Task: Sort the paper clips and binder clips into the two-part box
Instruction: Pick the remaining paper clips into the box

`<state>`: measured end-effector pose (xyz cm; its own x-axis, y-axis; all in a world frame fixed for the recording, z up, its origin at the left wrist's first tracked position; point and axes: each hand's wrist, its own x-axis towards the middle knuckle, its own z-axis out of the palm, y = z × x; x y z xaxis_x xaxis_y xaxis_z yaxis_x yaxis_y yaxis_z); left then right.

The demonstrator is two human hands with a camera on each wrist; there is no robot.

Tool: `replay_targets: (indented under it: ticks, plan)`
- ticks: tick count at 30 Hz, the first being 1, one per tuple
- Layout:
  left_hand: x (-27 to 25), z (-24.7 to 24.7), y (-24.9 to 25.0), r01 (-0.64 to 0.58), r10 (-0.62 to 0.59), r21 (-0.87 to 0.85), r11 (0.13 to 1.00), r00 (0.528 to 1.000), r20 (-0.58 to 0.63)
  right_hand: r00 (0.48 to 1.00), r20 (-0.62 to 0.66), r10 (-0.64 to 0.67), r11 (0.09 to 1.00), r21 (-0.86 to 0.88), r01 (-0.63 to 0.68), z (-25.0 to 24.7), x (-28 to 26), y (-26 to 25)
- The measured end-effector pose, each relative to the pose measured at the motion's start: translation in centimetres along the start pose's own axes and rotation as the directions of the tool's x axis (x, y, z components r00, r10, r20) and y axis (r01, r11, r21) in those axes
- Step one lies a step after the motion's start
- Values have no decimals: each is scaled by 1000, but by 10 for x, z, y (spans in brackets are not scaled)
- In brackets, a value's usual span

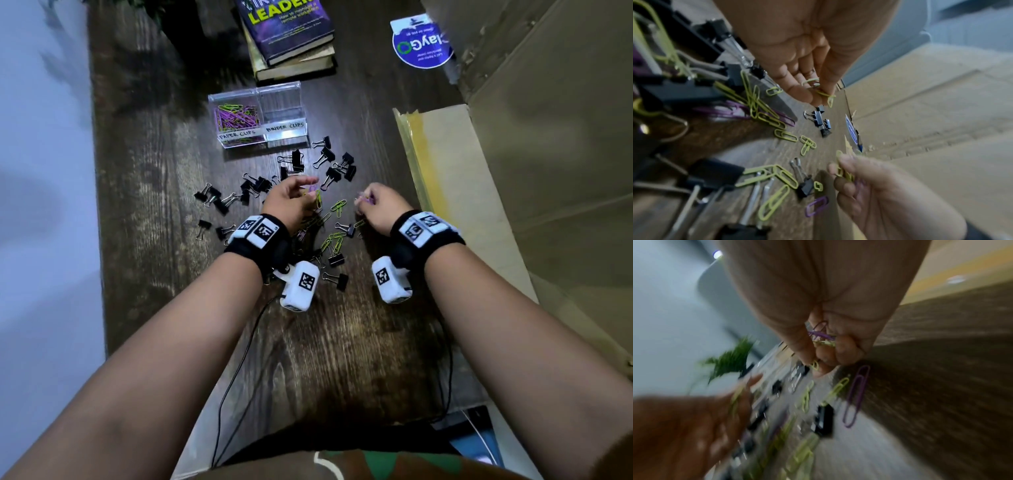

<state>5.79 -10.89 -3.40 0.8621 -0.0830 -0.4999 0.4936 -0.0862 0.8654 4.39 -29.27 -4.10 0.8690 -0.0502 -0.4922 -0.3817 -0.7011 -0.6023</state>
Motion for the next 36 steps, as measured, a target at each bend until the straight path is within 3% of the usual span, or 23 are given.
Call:
replay_targets:
  ticks: [2, 4, 7, 9, 12, 14, 17, 20, 23, 26, 30, 33, 36]
  plan:
    - [0, -2, 2, 37, -35, -55, 998, 999, 36, 999, 20, 30, 951, 309, -34, -5, -2, 7]
    - [0, 1, 5, 105, -97, -131, 986, 993, 67, 992, 45, 115, 832, 542, -121, -10, -6, 11]
    - [1, 11, 14, 201, -192, -229, 953, 979, 63, 980, 85, 177, 692, 698, -186, -17, -10, 14]
    - [3, 17, 18, 254, -236, -256, 933, 967, 97, 978, 107, 179, 663, 721, -201, -21, -12, 16]
    - [7, 21, 21, 292, -277, -181, 939, 955, 106, 976, 121, 180, 744, 633, -215, -21, -15, 16]
    - [9, 22, 22, 253, -248, -77, 964, 966, 73, 980, 112, 166, 821, 535, -200, -18, -15, 17]
    - [10, 25, 21, 199, -199, 11, 980, 977, 72, 999, 14, 37, 990, 138, -38, -15, -17, 21]
    - [14, 26, 16, 124, -140, 233, 965, 989, 55, 990, 104, -91, 989, -111, 103, -11, -23, 24]
    - [15, 30, 17, 60, -55, 489, 870, 998, -25, 979, 156, -131, 952, -256, 168, -5, -22, 29]
    - [11, 38, 15, -31, 60, 789, 614, 998, -8, 981, 141, -130, 937, -306, 168, -3, -22, 31]
    - [9, 50, 0, -118, 81, 923, 366, 992, 94, 973, 135, -187, 886, -404, 227, 3, -25, 31]
    - [7, 57, -2, -146, 100, 943, 298, 988, 121, 978, 124, -169, 879, -429, 206, 8, -27, 35]
    - [2, 58, 2, -130, 71, 945, 301, 991, 114, 979, 66, -195, 926, -316, 206, 8, -30, 34]
